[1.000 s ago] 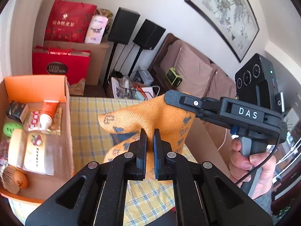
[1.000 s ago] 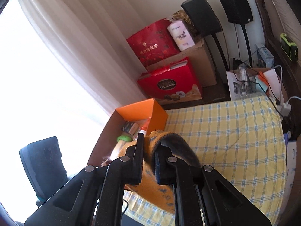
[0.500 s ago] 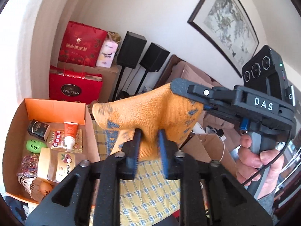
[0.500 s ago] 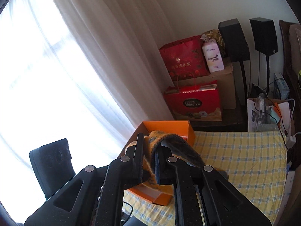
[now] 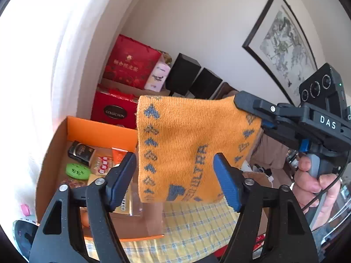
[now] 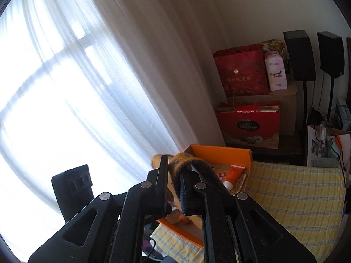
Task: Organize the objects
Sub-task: 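Lift the orange sock and carry it over the tray with the left tool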
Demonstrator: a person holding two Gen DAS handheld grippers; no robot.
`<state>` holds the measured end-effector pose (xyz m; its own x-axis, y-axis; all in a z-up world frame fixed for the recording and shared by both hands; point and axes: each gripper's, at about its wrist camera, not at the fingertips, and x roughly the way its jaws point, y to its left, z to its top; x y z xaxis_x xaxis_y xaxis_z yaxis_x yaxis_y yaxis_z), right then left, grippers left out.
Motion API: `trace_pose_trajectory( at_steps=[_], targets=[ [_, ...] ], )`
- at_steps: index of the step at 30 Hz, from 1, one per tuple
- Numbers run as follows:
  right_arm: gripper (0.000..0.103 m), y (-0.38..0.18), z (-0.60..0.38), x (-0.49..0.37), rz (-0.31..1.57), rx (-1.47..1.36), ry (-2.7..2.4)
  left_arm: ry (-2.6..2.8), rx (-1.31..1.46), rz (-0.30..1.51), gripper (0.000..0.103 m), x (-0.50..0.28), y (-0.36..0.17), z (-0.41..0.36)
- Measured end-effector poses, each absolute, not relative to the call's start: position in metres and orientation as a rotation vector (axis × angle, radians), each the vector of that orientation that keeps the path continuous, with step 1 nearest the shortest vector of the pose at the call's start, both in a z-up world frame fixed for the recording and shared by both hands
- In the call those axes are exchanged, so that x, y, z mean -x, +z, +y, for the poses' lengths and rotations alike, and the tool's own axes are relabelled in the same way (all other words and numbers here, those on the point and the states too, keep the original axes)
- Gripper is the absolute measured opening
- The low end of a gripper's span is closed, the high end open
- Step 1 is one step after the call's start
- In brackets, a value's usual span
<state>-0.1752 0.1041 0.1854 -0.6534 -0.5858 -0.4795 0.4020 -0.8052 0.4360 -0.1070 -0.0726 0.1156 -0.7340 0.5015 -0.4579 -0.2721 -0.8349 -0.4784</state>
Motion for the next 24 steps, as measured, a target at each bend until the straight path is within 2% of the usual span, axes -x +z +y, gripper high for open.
trace_pose_trajectory(
  at_steps=[13, 24],
  targets=[
    [0.008, 0.176, 0.043, 0.202, -0.347, -0.894, -2.351, 2.607, 0.881, -0.595, 0.073, 0.105, 0.092, -0.126],
    [0.008, 0.157, 0.017, 0.215, -0.405, -0.925, -2.273, 2.671, 0.901, -0.592, 0.073, 0.1, 0.083, -0.153]
  ],
)
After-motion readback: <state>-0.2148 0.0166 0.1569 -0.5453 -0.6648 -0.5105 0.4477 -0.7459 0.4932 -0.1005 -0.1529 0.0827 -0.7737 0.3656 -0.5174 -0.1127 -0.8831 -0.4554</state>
